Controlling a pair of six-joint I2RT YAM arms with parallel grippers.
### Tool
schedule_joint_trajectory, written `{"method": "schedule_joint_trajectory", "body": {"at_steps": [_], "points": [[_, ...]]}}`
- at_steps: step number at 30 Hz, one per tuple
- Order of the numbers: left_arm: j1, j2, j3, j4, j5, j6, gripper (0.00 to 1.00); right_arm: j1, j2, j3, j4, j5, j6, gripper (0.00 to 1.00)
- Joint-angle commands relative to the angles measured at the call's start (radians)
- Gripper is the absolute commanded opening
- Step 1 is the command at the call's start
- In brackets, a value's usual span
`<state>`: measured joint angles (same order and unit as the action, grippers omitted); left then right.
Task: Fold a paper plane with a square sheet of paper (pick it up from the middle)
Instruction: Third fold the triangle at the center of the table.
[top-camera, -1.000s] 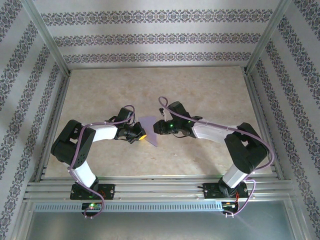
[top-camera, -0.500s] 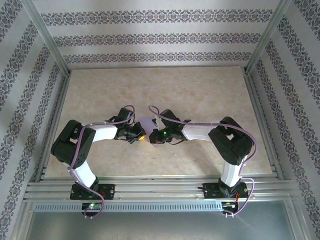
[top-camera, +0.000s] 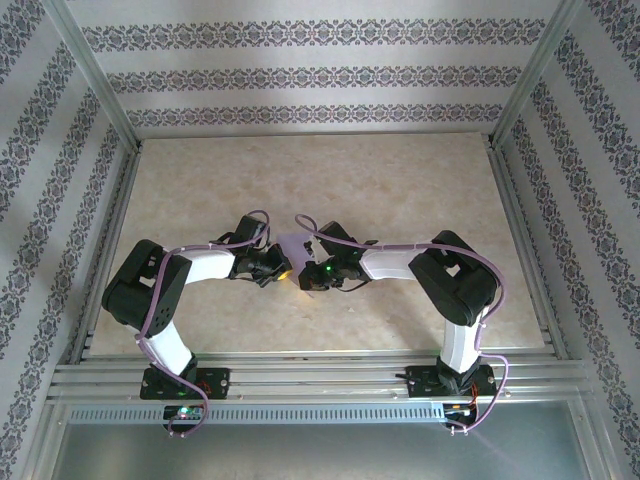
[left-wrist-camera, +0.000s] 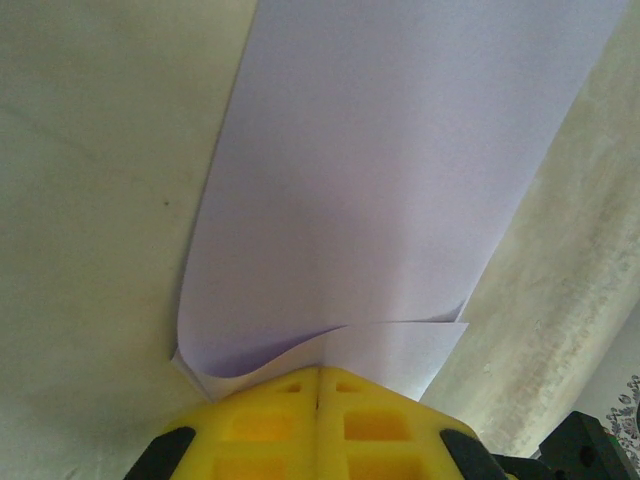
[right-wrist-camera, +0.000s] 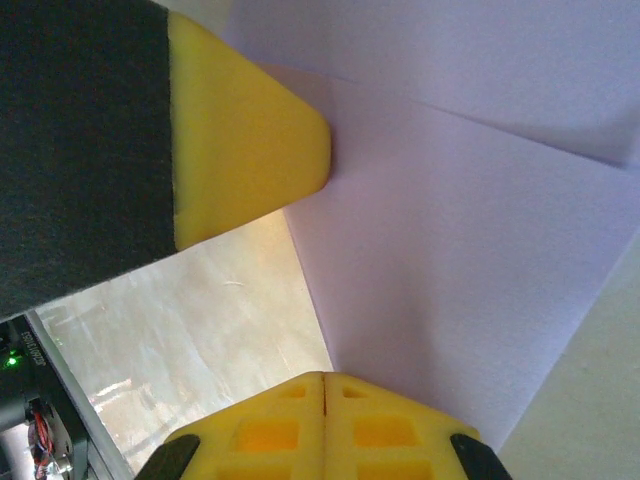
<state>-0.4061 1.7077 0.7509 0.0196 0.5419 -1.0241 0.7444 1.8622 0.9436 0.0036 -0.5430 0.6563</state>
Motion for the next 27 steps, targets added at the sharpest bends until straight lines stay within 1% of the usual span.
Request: {"method": "schedule_joint_trajectory", "body": {"at_steps": [1,12,27], "points": [[-0.013,0.056,-0.028,-0.107,-0.082,0.019,0.06,0.013,0.021,0.018,-0.033,0.006,-0.008,0.00],[-0.011,0.061,-0.026,-0.130,-0.097,0.018,0.05,0.018,0.020,0.004,-0.074,0.000,-0.023,0.00],[-0.013,0.063,-0.022,-0.144,-0.105,0.021,0.05,0.018,-0.061,-0.066,-0.125,-0.069,-0.045,0.02]]}}
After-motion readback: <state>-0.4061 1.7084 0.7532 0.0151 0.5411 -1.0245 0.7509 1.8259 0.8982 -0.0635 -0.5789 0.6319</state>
